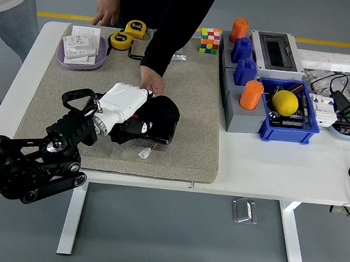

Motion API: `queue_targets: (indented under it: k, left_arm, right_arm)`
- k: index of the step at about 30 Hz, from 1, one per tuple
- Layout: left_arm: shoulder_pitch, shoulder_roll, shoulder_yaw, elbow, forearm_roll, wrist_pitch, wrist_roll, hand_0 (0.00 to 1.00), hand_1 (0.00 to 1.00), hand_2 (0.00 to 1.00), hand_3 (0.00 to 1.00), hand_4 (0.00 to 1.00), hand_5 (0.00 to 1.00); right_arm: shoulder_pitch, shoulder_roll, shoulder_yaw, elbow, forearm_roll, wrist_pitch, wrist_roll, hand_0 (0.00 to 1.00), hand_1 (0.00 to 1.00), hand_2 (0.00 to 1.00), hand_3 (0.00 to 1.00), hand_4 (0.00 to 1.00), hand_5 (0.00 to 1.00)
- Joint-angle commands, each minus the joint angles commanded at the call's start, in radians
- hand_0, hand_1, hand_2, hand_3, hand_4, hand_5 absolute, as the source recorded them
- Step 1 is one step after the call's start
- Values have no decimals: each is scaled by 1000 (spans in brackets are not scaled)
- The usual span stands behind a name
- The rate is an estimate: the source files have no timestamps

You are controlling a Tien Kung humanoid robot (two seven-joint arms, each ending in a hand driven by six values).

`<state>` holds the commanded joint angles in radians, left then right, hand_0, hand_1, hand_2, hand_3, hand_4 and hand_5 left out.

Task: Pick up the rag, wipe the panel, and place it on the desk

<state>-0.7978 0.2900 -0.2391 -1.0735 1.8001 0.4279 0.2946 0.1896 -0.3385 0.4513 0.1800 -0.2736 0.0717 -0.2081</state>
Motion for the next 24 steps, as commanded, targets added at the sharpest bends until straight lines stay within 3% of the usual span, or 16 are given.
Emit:
queue_targets:
  k: [15, 24]
  left_arm:
    - [-13, -19, 27, -13, 1, -5, 11, 315, 258, 333, 552, 496, 141]
    - [-13, -7, 6, -17, 12, -8, 15, 314, 257, 333, 552, 496, 140]
  right_arm:
    - [2, -3, -8, 0, 1, 1, -1, 793, 697, 722, 669, 998, 509]
    - [0, 0, -8, 0, 6, 0, 0, 793, 697, 722, 669, 998, 509]
